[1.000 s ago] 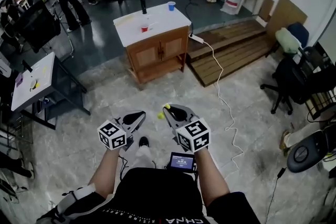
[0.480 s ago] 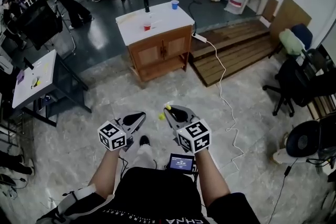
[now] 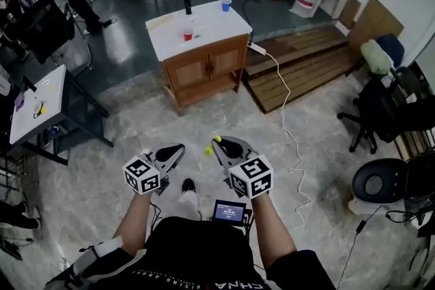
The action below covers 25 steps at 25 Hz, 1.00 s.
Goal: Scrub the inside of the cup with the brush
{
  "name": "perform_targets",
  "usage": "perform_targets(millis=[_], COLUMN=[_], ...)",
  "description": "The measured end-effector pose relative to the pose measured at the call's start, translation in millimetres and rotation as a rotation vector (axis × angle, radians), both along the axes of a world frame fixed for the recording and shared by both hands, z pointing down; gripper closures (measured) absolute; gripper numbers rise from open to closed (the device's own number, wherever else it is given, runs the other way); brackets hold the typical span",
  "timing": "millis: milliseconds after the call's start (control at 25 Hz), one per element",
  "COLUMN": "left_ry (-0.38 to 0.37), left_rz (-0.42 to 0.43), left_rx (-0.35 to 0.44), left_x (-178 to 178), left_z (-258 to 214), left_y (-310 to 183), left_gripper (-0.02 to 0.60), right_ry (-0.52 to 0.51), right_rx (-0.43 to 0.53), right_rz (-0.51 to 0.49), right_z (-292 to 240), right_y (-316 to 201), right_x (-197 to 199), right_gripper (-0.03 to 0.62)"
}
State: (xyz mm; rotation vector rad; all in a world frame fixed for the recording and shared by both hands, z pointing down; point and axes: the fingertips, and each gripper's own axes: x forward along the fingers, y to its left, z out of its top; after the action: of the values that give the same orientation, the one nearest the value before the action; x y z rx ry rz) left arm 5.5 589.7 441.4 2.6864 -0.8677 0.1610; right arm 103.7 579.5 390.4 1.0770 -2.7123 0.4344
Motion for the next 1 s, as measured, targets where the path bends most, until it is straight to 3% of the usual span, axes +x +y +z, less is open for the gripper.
perform_targets(millis=[480,1000], left_ry=[0.058,0.042], left_rz=[0.033,0.098], left_rx=[-0.008,-0.005], left_x=[-29.9,-78.3], left_z=[3.7,11.8], left_y=[-94.4,-182.6], left_gripper=[0.577,0.578], right_ry=[0.048,0.071], right_rx=[-0.002,-0.017], right_rz=[0.064,0.133], right_z=[3.9,9.4], right_y=[-92.7,-177.7], right_x=[-19.0,-62.5], right_gripper=[0.554,0.554])
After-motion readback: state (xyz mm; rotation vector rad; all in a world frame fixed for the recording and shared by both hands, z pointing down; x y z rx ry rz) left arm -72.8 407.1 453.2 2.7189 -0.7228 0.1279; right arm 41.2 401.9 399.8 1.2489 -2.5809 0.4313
